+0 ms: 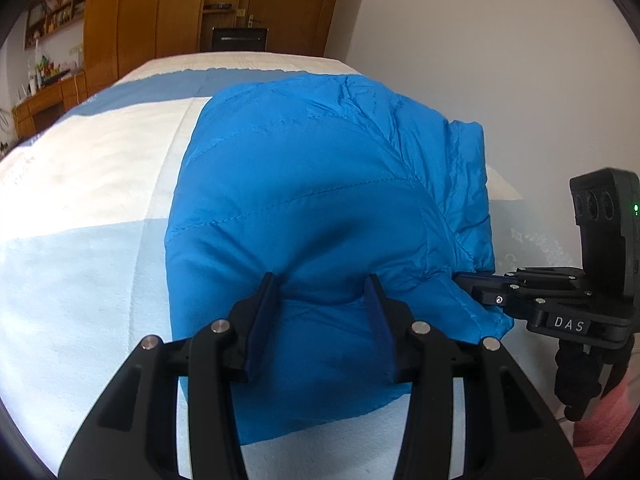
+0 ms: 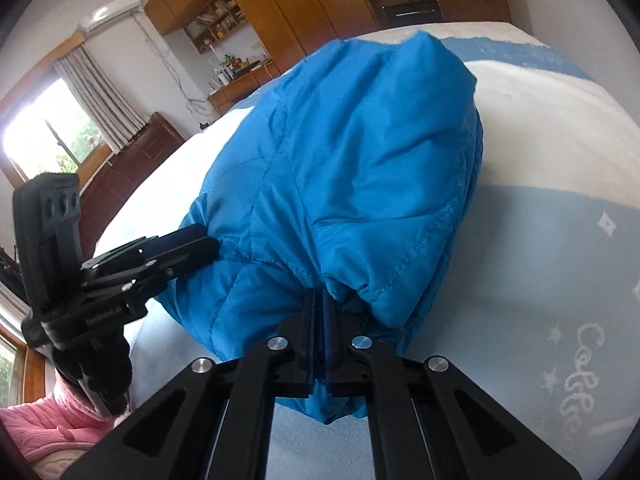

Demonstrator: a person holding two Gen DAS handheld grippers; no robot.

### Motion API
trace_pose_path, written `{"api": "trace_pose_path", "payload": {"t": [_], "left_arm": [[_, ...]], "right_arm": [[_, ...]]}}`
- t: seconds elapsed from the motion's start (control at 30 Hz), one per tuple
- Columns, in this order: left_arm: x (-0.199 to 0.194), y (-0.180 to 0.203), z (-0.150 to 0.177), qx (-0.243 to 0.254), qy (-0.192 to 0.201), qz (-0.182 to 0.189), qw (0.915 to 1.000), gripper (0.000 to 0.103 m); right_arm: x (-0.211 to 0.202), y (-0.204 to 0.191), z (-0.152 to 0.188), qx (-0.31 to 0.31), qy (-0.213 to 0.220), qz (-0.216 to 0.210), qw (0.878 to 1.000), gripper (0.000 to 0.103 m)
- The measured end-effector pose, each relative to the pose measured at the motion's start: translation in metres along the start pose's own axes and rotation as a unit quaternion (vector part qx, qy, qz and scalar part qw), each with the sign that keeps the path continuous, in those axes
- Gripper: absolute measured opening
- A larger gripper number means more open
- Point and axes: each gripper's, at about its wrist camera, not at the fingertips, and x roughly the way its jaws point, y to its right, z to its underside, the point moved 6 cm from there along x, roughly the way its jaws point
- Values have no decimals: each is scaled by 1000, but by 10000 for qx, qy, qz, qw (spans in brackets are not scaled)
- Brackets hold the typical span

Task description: Fold large clothes

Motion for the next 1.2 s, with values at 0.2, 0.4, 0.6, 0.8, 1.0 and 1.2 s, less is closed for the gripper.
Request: {"api": "trace_pose_path", "payload": {"t": [0.2,0.4,0.6,0.8,1.0,1.2], "left_arm": [[-18,-10,-37,-149,-42,320,9994,42],[8,-23,-101,-570,-220,596,9964,42],[63,-36,-118,-717,-649,421,9944,41],[92,-43,-110,-655,-922,447,9926,41],[106,-50,-105,-793,-1052,512,9900,39],[70,-46,-105,-752,-675,229,9946,36]], "right_arm": [[-41,-16,-37,-198,369,-201,9989,6],[-30,-18,-112,-433,728,167,9963,8],[16,18,-133,-202,504,632,9965,7],[54,49,-120,186,51,715,9973,0],[68,60,-109,234,26,706,9972,0],[28,38,-109,68,457,784,9959,5]]}}
